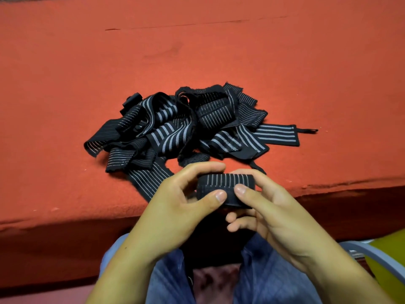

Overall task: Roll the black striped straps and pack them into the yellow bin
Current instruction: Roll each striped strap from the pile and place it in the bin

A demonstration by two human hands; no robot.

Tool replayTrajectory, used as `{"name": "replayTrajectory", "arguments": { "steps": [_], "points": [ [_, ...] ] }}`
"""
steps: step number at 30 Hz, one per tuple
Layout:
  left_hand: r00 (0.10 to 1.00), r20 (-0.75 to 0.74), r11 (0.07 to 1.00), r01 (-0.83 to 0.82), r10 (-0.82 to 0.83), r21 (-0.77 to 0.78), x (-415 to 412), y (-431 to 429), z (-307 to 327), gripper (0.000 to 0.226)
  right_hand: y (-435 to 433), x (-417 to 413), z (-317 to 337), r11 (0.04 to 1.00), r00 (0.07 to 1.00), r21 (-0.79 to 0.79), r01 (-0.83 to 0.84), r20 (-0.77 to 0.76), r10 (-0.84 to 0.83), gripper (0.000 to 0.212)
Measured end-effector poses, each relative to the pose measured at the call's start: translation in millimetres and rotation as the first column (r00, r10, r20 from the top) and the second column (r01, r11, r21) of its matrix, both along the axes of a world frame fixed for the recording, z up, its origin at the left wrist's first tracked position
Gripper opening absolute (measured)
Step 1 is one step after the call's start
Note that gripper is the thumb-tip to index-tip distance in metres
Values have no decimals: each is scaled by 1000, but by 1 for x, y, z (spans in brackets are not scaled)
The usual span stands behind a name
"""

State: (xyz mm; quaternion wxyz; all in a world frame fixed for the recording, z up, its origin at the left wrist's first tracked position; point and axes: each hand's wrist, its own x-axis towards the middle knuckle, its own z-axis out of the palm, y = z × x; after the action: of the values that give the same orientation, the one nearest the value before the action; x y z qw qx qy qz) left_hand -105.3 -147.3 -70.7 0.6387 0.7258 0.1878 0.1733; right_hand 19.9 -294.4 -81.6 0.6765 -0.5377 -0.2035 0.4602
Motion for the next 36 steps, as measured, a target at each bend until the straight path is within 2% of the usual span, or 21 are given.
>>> {"name": "replayTrajectory", "arguments": {
  "steps": [4,7,10,14,16,21,23,27,30,36],
  "points": [
    [998,-23,996,51,-53,-77,-1,1,-1,47,-5,3,1,1000,997,16,4,78,-5,36],
    [998,-40,991,44,-50,-129,0,-1,-3,42,-6,6,2,998,986,52,33,160,-41,34],
    [998,-51,984,-30,22,-173,6,-4,-2,32,-8,7,2,997,966,66,37,254,-53,40],
    [996,-44,991,-85,81,-100,11,-7,-2,31,-11,7,6,999,925,29,41,377,-48,47],
    [996,-25,992,-88,86,-88,11,-8,2,31,-13,6,9,999,936,31,43,349,-52,45],
    [997,74,999,-33,33,-3,10,-9,11,35,-13,2,19,989,984,64,132,114,-139,39],
    [996,89,999,10,-14,47,11,-10,17,37,-15,6,28,985,978,27,168,120,-170,39],
    [991,87,987,91,-103,135,13,-14,30,44,-30,20,53,989,949,-135,55,315,-10,25],
    [983,108,973,123,-146,197,19,-19,36,43,-44,29,73,968,897,-249,-6,427,115,30],
    [954,163,925,188,-253,331,42,-51,54,45,-78,48,104,909,709,-412,66,660,248,43]
  ]
}}
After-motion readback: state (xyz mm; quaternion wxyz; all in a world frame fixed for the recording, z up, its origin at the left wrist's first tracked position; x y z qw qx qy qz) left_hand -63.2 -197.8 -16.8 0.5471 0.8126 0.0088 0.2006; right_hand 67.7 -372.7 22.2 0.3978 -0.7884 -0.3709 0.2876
